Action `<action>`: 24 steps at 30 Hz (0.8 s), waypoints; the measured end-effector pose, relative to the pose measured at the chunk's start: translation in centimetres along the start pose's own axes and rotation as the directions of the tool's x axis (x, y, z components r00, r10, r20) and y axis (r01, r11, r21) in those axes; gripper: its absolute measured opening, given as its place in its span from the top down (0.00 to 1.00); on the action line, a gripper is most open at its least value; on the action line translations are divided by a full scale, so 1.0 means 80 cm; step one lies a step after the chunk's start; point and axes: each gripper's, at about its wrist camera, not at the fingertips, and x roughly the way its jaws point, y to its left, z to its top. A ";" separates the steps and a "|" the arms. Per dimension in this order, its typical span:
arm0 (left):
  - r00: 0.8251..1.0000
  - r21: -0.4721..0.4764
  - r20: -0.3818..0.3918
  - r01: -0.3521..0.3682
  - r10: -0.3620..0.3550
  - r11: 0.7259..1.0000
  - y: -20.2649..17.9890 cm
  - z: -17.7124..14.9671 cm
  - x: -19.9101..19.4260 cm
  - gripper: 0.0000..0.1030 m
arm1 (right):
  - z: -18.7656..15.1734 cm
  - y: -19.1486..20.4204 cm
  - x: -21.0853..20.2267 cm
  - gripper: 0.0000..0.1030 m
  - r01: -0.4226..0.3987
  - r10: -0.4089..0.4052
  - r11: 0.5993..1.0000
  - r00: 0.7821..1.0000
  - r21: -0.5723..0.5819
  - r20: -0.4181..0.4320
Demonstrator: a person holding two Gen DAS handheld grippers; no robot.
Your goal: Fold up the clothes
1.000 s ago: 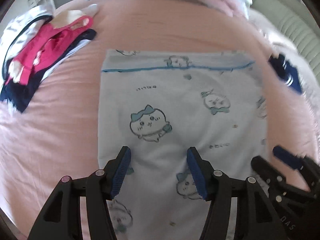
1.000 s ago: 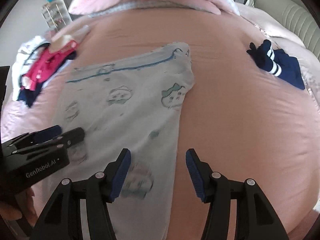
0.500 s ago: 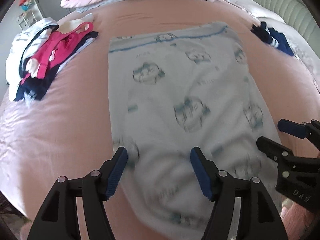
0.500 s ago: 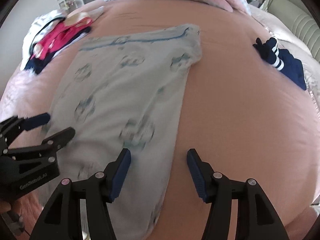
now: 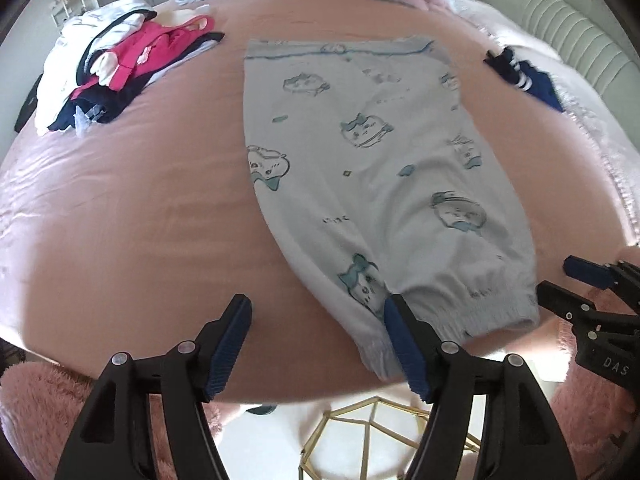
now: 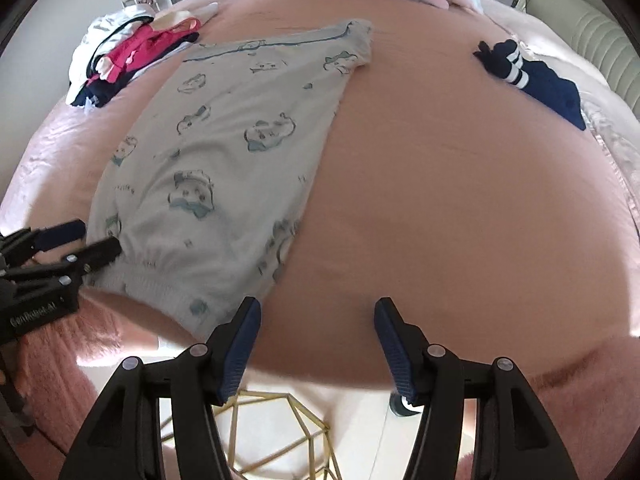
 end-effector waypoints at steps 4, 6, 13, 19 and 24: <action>0.996 0.022 0.090 -0.016 0.014 1.000 0.007 0.037 -0.007 0.35 | 0.020 0.006 -0.043 0.43 -0.031 0.032 0.999 0.992 -0.009 0.124; 0.998 0.039 0.060 -0.019 0.017 0.999 0.009 0.060 0.014 0.35 | 0.047 0.020 -0.046 0.43 -0.034 0.042 0.998 0.987 -0.055 0.155; 0.998 0.137 -0.049 -0.030 0.037 0.990 -0.013 0.038 0.050 0.34 | 0.080 0.055 0.013 0.43 0.014 -0.004 0.989 0.998 -0.147 0.068; 0.999 0.099 -0.053 -0.002 0.007 0.995 0.007 0.009 0.032 0.28 | 0.024 0.053 0.034 0.39 0.028 -0.017 0.986 0.998 -0.165 0.067; 0.997 0.094 -0.071 -0.006 0.012 0.996 0.018 0.006 0.022 0.25 | 0.008 0.025 0.021 0.32 -0.017 0.021 0.995 0.999 -0.095 0.038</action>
